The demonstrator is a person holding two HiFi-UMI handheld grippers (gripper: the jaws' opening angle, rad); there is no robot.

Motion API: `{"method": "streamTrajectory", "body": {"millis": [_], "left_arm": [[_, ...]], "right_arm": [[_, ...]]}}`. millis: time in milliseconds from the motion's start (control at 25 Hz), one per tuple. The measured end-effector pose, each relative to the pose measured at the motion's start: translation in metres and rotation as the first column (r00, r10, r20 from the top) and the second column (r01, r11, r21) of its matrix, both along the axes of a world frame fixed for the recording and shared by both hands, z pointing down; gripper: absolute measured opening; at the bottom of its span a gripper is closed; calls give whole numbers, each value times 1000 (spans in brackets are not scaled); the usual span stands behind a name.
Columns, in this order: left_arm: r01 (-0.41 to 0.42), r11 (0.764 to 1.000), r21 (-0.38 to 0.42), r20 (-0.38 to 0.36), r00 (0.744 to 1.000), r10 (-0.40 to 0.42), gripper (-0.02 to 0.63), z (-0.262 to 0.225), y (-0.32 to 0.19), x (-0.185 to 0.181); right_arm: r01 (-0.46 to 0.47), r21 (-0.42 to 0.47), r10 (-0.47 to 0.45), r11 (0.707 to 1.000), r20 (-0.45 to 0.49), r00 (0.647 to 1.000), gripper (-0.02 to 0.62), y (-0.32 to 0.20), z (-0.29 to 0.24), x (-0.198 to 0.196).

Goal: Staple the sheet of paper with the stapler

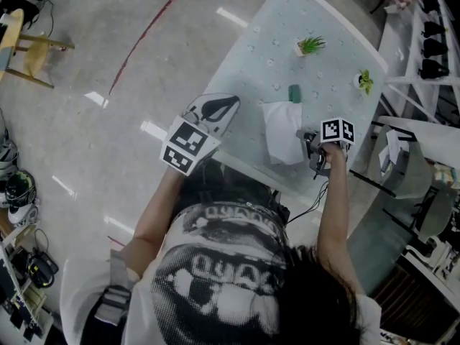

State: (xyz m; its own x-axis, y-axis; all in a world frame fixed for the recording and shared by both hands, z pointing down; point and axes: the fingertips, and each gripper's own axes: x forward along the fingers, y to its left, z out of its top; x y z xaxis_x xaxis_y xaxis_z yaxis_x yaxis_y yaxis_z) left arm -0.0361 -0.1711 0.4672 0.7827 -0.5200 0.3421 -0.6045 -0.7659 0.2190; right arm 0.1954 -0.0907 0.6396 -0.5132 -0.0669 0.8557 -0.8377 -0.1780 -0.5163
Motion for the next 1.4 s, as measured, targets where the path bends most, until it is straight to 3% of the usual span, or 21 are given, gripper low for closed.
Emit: {"method": "streamTrajectory", "body": {"millis": [160, 280, 400, 480, 760, 920, 1200, 1400], "left_arm": [[12, 1000, -5, 4, 1000, -11, 5, 0, 0, 4], [18, 1000, -10, 11, 1000, -18, 5, 3, -2, -1], [24, 1000, -11, 16, 1000, -24, 5, 4, -1, -1], [26, 1000, -8, 20, 999, -26, 5, 4, 1, 4], [22, 1000, -13, 34, 999, -22, 5, 7, 6, 8], [40, 999, -26, 42, 998, -39, 5, 11, 8, 4], [79, 996, -29, 47, 996, -78, 5, 14, 9, -6], [95, 995, -29, 51, 994, -93, 5, 13, 11, -10]], "right_arm": [[-32, 105, 34, 994, -21, 999, 94, 0, -3, 2], [-21, 219, 38, 976, -73, 997, 106, -1, -7, -2], [111, 365, -31, 924, -219, 975, 114, -12, -13, 8], [196, 417, -69, 887, -299, 952, 120, -23, -11, 19], [192, 398, -104, 897, -233, 967, 121, -46, 3, 6], [218, 375, -121, 901, -264, 957, 63, -47, 10, 6], [29, 397, 32, 917, -146, 989, 8, -60, 1, 16], [-29, 323, 56, 946, -75, 996, 8, -60, 2, 16]]}}
